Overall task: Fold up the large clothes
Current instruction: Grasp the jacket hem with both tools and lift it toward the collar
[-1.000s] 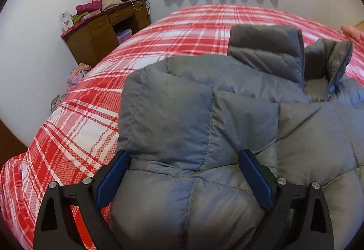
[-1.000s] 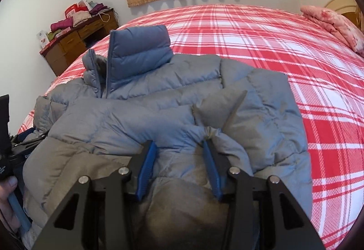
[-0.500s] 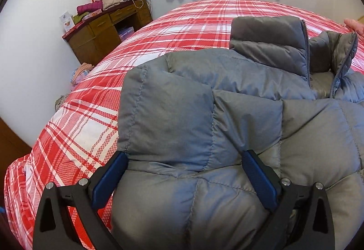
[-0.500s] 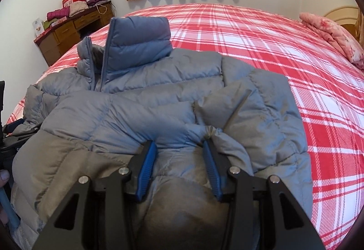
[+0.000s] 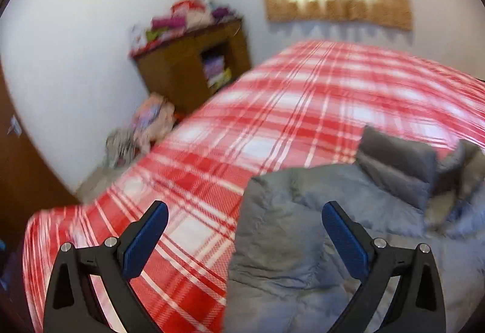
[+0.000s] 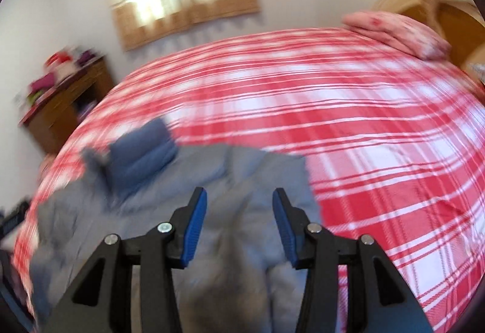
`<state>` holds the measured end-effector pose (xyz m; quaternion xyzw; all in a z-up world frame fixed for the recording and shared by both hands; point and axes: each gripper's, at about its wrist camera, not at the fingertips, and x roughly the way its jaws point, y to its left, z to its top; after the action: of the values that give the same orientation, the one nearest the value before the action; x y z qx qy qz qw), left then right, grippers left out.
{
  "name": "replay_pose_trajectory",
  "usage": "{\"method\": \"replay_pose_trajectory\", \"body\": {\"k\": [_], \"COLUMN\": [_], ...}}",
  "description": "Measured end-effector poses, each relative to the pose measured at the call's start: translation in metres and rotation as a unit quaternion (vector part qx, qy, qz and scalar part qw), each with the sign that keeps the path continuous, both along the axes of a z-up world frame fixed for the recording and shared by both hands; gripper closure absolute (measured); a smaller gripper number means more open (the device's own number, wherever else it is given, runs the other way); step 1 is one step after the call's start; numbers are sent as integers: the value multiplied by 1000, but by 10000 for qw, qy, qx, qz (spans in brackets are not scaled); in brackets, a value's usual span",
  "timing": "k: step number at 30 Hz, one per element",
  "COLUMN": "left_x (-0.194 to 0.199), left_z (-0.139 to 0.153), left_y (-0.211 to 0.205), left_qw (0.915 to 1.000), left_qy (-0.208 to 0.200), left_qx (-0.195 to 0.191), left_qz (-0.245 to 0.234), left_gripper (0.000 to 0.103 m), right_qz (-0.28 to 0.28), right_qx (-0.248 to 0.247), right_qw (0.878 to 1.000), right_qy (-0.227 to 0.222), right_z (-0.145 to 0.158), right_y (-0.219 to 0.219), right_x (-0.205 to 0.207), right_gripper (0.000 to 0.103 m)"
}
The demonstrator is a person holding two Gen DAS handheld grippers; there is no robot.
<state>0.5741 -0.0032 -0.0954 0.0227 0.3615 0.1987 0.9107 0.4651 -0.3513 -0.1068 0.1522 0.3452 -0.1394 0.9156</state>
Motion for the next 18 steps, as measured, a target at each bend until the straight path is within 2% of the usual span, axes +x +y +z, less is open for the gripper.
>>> {"method": "replay_pose_trajectory", "body": {"k": [2, 4, 6, 9, 18], "left_x": [12, 18, 20, 22, 21], "left_z": [-21, -38, -55, -70, -78], "left_y": [-3, -10, -14, -21, -21], "left_qw": [9993, 9986, 9981, 9975, 9973], "left_qy": [294, 504, 596, 692, 693], "left_qx": [-222, -152, -58, -111, -225], "left_qz": [102, 111, 158, 52, 23], "left_gripper": [1, 1, 1, 1, 1], "right_qz": [-134, -291, -386, -344, -334], "right_qx": [79, 146, 129, -45, -124], "right_qw": [9995, 9979, 9976, 9982, 9983], "right_qy": [283, 559, 562, 491, 470], "right_z": [-16, -40, -54, -56, -60], "right_y": [0, -4, -7, -4, 3], "right_x": [14, 25, 24, 22, 21], "right_gripper": [53, 53, 53, 52, 49]}}
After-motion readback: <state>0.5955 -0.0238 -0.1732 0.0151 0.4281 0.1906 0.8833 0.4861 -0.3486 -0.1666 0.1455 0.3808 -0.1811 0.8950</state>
